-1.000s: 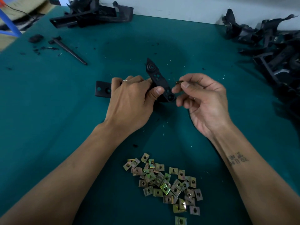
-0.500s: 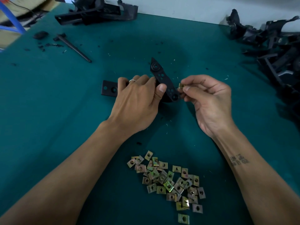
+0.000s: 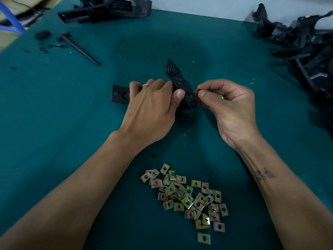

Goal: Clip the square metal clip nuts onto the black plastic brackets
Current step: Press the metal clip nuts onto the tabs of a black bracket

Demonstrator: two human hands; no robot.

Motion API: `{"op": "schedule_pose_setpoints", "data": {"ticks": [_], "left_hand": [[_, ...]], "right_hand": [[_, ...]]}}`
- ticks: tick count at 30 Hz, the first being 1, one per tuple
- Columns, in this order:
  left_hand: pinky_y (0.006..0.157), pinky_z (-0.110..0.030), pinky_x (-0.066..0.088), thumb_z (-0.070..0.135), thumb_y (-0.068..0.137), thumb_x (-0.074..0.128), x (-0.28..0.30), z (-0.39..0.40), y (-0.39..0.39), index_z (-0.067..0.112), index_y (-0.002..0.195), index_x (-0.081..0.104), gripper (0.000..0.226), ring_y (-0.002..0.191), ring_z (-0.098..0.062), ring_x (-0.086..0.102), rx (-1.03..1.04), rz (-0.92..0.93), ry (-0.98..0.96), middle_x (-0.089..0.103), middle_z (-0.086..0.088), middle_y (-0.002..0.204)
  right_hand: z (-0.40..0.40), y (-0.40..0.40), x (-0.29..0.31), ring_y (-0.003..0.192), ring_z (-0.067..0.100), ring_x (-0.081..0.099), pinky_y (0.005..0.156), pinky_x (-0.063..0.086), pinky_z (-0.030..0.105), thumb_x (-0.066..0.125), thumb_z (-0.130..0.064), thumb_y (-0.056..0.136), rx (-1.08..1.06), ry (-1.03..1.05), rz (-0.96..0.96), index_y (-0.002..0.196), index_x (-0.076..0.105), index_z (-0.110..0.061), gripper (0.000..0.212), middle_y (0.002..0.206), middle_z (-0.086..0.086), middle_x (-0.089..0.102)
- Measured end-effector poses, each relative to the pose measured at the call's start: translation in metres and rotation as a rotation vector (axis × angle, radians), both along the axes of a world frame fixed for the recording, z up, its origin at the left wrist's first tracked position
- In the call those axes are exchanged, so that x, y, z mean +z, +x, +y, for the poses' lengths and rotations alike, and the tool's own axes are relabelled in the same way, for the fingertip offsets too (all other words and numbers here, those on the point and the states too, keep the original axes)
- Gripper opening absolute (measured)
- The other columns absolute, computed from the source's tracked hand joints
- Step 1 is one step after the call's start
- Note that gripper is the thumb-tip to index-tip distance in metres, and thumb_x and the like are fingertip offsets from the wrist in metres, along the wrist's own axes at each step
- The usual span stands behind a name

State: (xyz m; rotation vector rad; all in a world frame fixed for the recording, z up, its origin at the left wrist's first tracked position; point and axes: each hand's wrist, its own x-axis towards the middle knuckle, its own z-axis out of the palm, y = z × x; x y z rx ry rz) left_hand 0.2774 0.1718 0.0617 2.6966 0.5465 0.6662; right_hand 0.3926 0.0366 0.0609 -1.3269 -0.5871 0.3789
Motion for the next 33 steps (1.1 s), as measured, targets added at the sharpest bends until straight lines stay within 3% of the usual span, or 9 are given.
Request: {"op": "schedule_pose_setpoints", "data": {"ticks": [4,14,24,28,33], "left_hand": [[0.084,-0.047,0.032,0.046,0.106,0.021,0.000,0.000,0.001,0.020,0.077,0.037,0.042,0.076,-0.024,0.046,-0.001,-0.005,0.006,0.045,0.002,0.077],[0.082,-0.044,0.029,0.048,0.105,0.020,0.000,0.001,0.001,0.022,0.079,0.037,0.041,0.076,-0.023,0.046,-0.003,-0.022,0.045,0.047,0.002,0.077],[0.085,-0.045,0.031,0.046,0.106,0.025,0.001,0.001,-0.001,0.021,0.081,0.041,0.039,0.080,-0.025,0.049,0.027,0.000,0.080,0.052,0.002,0.080],[0.087,-0.044,0.030,0.046,0.106,0.023,0.001,0.002,-0.003,0.019,0.085,0.048,0.043,0.083,-0.026,0.051,0.057,0.035,0.115,0.057,0.001,0.083],[0.088,-0.044,0.030,0.045,0.106,0.023,0.002,0.002,-0.003,0.018,0.087,0.050,0.043,0.085,-0.028,0.053,0.082,0.049,0.153,0.060,0.000,0.087]], "right_hand": [[0.000,-0.002,0.002,0.071,0.018,0.064,0.073,0.054,0.026,0.070,0.011,0.083,-0.016,0.026,0.030,0.083,0.074,-0.008,0.019,0.074,0.005,0.072],[0.000,-0.004,0.004,0.069,0.012,0.064,0.067,0.052,0.022,0.070,0.004,0.087,-0.011,0.016,0.000,0.084,0.074,-0.010,0.015,0.073,-0.001,0.073],[-0.004,-0.009,0.005,0.063,0.006,0.062,0.065,0.052,0.019,0.072,0.002,0.088,-0.032,-0.082,-0.176,0.087,0.073,-0.014,0.016,0.070,-0.008,0.072],[-0.002,-0.014,0.003,0.066,0.007,0.062,0.069,0.053,0.025,0.075,-0.002,0.087,-0.062,-0.088,-0.187,0.086,0.075,-0.019,0.017,0.070,-0.009,0.072],[0.002,-0.018,0.002,0.073,0.013,0.060,0.076,0.051,0.030,0.078,-0.007,0.082,-0.068,-0.066,-0.059,0.078,0.076,-0.024,0.017,0.072,-0.007,0.073]]}}
